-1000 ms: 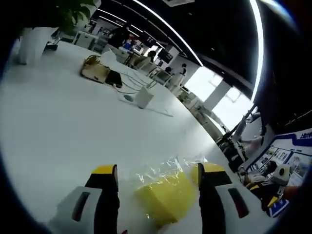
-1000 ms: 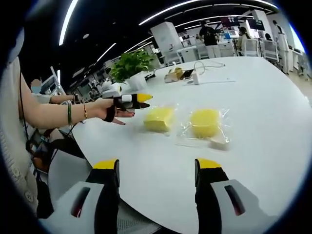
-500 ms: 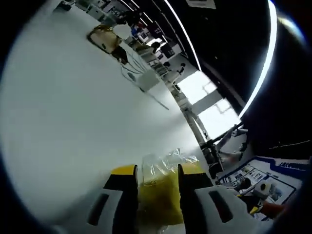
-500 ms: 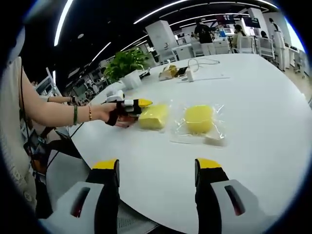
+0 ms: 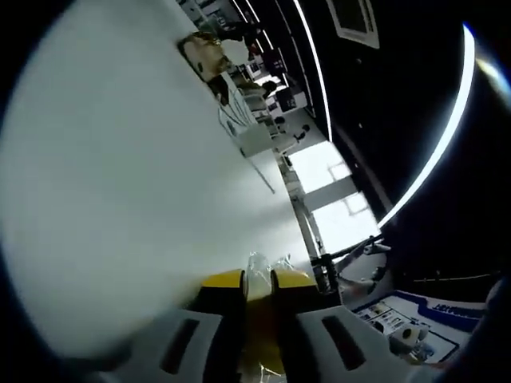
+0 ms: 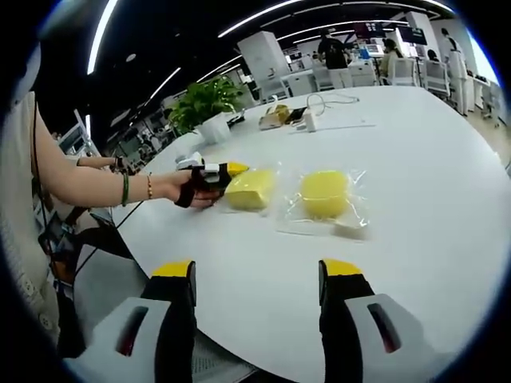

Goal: Compare the silicone blocks by pressing each to a similar depth, holding the contact briefly, and releasing to observe deformation and rebound differences across the visible hardness samples.

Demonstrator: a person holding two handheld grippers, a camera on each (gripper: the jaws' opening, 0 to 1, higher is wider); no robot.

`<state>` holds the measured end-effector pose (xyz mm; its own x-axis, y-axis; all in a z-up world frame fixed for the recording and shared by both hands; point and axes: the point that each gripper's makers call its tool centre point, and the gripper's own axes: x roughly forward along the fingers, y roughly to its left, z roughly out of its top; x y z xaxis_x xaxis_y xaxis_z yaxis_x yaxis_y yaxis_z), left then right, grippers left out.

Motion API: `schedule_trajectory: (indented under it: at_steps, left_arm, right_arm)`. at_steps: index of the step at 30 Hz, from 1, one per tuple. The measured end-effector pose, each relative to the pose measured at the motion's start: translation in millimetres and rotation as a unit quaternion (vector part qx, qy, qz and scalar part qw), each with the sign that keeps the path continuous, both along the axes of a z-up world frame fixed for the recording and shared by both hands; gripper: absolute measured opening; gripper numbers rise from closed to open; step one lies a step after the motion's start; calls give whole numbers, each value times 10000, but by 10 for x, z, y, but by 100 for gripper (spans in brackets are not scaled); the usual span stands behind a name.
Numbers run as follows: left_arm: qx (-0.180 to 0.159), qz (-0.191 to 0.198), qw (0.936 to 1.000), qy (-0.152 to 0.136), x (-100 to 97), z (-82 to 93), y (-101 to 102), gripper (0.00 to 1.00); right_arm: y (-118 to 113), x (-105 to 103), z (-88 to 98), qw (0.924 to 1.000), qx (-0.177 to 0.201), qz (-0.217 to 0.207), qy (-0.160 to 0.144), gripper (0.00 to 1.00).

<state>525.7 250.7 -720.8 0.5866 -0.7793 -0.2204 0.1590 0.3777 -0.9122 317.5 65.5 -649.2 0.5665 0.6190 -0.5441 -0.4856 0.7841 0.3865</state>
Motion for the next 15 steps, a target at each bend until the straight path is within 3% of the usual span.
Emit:
schedule_trajectory:
  at_steps: [3,4,5,7,9,11,15]
  left_arm:
    - [-75,-5,10000,-17,-9,34,-10,5]
    - [-123,-16,9999,-75,-14,64,-14,0]
    - [-139,140,9998,-83,22,98,10,0]
    - [-97,61,9999,-35,-3,98,-10,0]
    - [136,7,9998,-144,-10,91,-5,0]
    - [121,-9,9998,-168,-14,133,-14,0]
    - [554,13,9975,-444,13,233,13,0]
  right_arm:
    - [6,-2,-2,10000,10,17,0,57]
    - [7,-4,-2,10000,9,25,2,57]
    - [5,-7,-3,10000,1,33,3,57]
    - [0,-8,-3,10000,1,33,1,57]
    - [-4,-14,-3,10000,17,37,11,56]
    - [-5,-16,0,10000,17,45,5,56]
    - [-1,-12,25,10000,50,54,-37,56]
